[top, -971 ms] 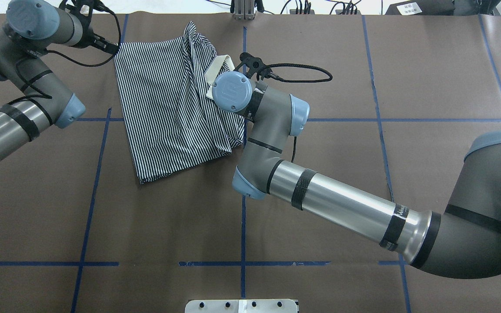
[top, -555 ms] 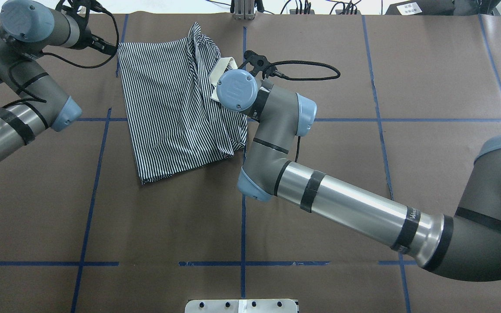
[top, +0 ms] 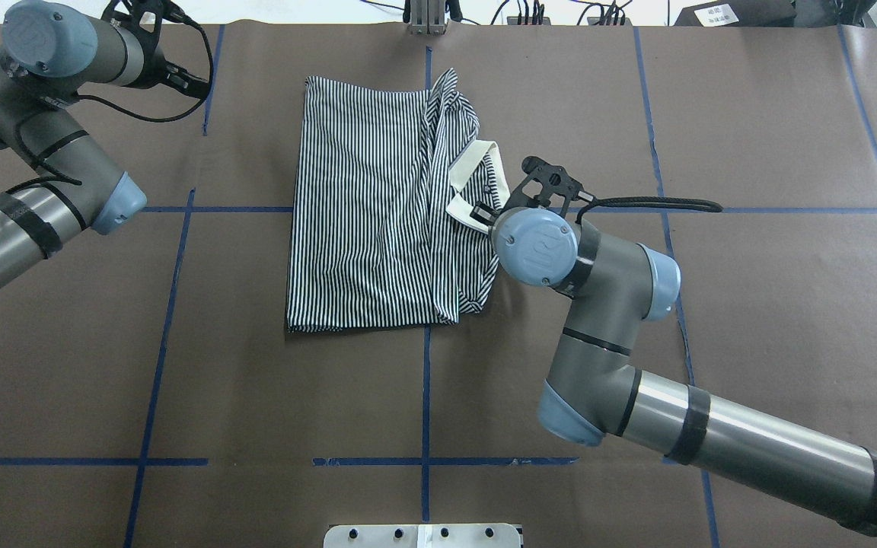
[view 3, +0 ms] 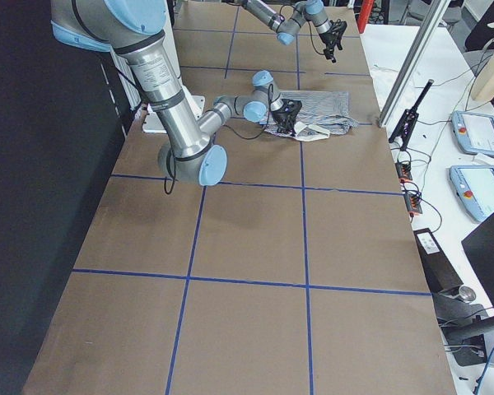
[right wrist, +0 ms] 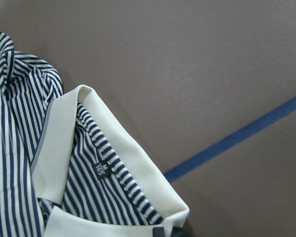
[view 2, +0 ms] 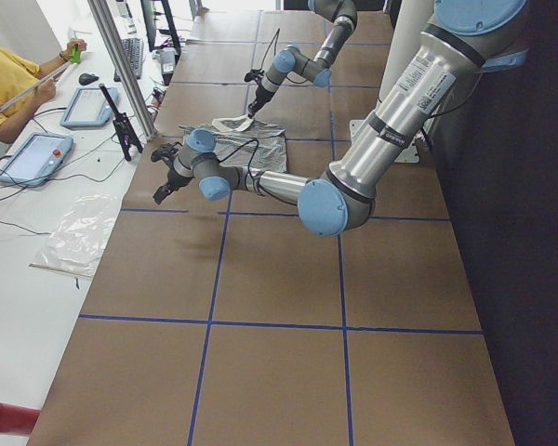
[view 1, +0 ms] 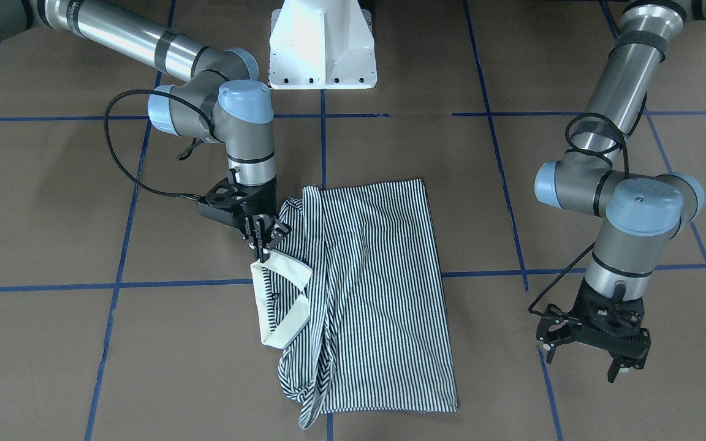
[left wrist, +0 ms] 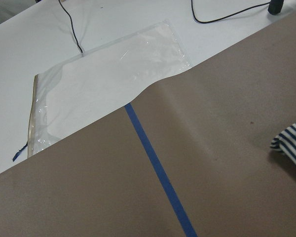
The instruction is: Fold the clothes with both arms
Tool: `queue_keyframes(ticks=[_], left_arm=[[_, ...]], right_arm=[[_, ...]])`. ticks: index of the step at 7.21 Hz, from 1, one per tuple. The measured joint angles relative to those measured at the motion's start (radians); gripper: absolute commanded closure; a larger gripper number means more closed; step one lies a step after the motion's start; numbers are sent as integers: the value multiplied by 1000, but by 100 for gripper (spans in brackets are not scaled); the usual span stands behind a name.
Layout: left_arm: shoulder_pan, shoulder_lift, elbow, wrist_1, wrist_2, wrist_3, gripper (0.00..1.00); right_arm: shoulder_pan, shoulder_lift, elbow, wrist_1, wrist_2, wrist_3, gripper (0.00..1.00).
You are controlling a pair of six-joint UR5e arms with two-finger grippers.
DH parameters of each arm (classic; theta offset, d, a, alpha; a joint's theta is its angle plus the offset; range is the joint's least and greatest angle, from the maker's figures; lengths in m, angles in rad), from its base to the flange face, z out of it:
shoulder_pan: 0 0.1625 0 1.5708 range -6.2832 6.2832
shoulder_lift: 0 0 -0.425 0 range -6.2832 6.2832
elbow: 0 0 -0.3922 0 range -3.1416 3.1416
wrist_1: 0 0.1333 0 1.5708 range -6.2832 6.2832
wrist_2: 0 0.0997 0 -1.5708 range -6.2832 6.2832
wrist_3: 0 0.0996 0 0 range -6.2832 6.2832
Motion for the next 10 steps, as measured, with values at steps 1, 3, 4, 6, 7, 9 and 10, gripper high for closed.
queue_keyframes(ticks=[1, 3, 4, 6, 7, 9, 10], left_arm=[[6, 3, -8, 0, 0, -1, 0], [13, 18, -31, 0, 0, -2, 0], [15, 23, -37, 0, 0, -2, 0], [17, 26, -38, 0, -1, -2, 0], [17, 27, -39, 0, -5, -2, 0], [17, 27, -39, -1, -19, -6, 0], [17, 27, -39, -1, -22, -10, 0]], right_arm=[[-19, -53, 50, 0, -18, -2, 31], [-39, -92, 78, 0, -32, -29, 0], [-42, -97, 98, 0, -31, -82, 0], [-47, -93, 146, -18, -19, -212, 0], [-60, -78, 161, -61, -19, -246, 0], [-121, -25, 176, -177, -40, -276, 3], [-156, 1, 179, -221, -77, -316, 24]])
